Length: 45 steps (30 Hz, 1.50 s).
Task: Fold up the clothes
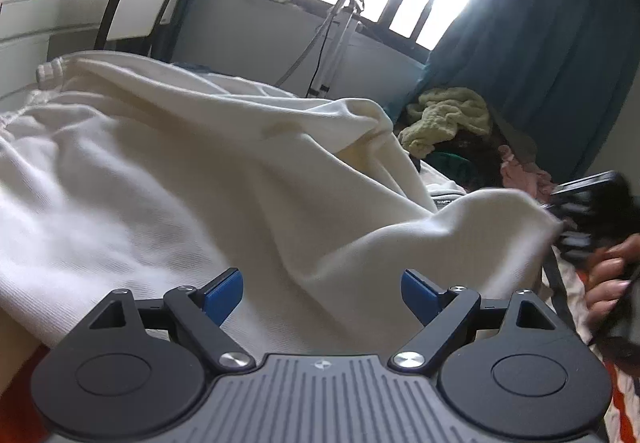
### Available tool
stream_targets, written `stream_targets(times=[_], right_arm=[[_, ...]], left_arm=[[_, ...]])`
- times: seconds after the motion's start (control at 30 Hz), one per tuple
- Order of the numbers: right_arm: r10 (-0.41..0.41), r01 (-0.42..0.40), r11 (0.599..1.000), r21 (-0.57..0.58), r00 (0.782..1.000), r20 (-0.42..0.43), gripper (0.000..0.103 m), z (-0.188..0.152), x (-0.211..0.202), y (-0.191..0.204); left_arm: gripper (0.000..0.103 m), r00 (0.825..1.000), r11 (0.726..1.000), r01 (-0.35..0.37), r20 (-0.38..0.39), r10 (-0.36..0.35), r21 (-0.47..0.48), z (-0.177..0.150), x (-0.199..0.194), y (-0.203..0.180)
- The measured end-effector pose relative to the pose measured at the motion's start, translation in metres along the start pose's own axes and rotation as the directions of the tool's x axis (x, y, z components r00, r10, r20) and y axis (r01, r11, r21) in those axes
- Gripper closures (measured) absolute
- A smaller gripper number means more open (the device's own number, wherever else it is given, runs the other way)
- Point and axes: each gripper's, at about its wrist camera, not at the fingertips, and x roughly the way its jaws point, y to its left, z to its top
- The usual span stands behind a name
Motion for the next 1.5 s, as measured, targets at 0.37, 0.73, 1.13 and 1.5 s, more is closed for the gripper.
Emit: stream_targets(times=[0.37, 0.73, 1.13, 1.5], right_arm=[[0.127, 0.019, 0.928, -0.372, 0.922, 0.365, 0.094, 0.034, -0.15, 0.03], [-0.094, 0.082, 0.995, -0.05, 0.938, -0.332, 0.092, -0.059, -0.128, -0.115], [0.08, 0.028, 0.884, 0.467, 0.975, -0.209, 0.037, -0.027, -0.159, -0.192], [-0.01, -0.023, 0.845, 0.534, 0.998, 0.059, 0.038, 0.024, -0.098, -0.265]], left_arm=[[0.015, 0.999, 0.999, 0.03, 0.035, -0.029, -0.024, 0.001, -0.014, 0.007], [0.015, 0.995, 0.969, -0.063, -0.086, 0.044, -0.237, -0.003, -0.03, 0.05], [0.016, 0.992, 0.603, -0.115, -0.122, 0.03, -0.79, -0.017, -0.072, 0.192], [0.044, 0.989, 0.619, -0.12, -0.041, 0.141, -0.776, 0.017, -0.034, 0.225]])
